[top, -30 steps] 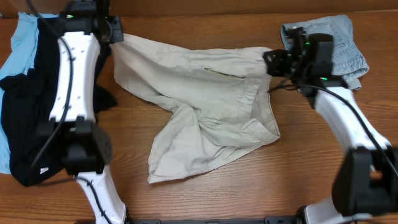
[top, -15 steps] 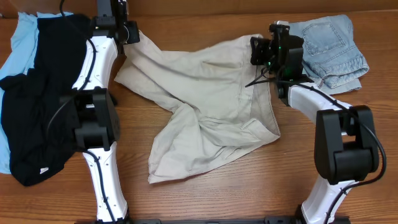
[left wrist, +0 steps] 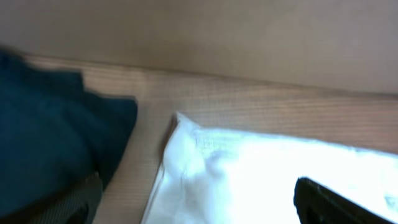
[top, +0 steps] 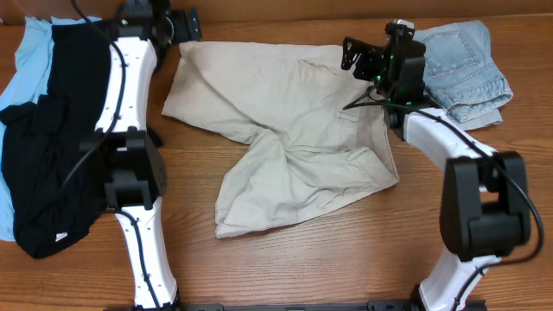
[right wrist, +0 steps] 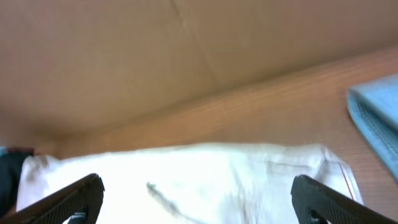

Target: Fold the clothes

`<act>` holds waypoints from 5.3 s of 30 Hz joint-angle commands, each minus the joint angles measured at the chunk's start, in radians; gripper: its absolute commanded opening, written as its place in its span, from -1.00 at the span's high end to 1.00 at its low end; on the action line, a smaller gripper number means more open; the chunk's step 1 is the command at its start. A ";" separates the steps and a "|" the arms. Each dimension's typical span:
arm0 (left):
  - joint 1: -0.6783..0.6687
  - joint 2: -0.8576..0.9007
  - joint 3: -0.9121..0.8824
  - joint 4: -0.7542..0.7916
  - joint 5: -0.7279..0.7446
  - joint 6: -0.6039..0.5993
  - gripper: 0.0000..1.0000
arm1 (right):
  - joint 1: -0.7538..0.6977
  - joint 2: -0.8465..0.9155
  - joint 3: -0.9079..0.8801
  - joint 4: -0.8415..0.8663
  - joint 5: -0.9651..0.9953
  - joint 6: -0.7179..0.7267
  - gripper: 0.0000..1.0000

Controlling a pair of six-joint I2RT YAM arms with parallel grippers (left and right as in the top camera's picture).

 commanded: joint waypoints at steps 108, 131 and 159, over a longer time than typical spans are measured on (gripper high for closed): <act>-0.042 -0.356 -0.499 -0.623 0.011 0.213 -0.99 | -0.001 -0.631 0.091 -1.180 -0.204 -0.077 -1.00; -0.011 -0.356 -0.892 -0.363 -0.042 0.256 -0.74 | -0.001 -0.586 0.091 -1.145 -0.203 -0.104 -1.00; -0.034 -0.356 -0.514 -0.567 -0.318 0.272 0.91 | -0.001 -0.585 0.091 -1.142 -0.199 -0.129 -1.00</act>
